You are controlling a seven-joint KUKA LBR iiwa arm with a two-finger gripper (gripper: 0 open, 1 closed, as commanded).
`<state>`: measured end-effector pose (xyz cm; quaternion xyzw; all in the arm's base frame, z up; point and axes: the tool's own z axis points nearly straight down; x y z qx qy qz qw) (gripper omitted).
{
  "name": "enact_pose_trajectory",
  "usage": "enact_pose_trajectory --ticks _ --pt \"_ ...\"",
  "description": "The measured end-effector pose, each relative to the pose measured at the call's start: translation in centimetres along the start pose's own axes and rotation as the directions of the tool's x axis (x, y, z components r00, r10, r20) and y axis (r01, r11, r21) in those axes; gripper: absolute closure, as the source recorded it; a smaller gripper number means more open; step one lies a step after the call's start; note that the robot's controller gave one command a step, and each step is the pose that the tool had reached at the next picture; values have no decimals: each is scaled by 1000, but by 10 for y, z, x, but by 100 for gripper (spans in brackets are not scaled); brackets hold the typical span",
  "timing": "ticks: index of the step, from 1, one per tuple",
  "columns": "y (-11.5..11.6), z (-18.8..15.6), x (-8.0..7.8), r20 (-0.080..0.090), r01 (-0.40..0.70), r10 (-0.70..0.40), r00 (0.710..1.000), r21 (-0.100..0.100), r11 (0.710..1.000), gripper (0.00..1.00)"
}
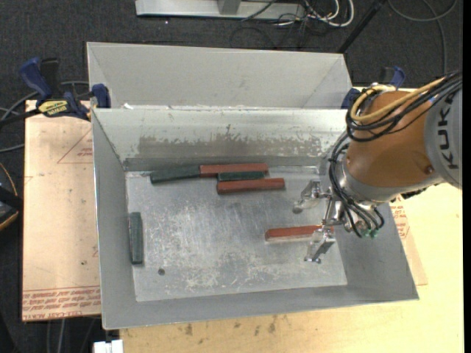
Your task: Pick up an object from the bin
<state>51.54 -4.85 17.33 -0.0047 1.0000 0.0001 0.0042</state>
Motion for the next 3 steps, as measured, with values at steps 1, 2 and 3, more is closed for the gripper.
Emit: enact_pose_trajectory --ticks 1,2,3 --pt "-12 94 -47 -2 -293 293 956 -1 956 100" --pt "-12 94 -47 -2 -293 293 956 -1 956 100" --pt "-14 -58 -30 -2 -257 257 966 1 966 100"
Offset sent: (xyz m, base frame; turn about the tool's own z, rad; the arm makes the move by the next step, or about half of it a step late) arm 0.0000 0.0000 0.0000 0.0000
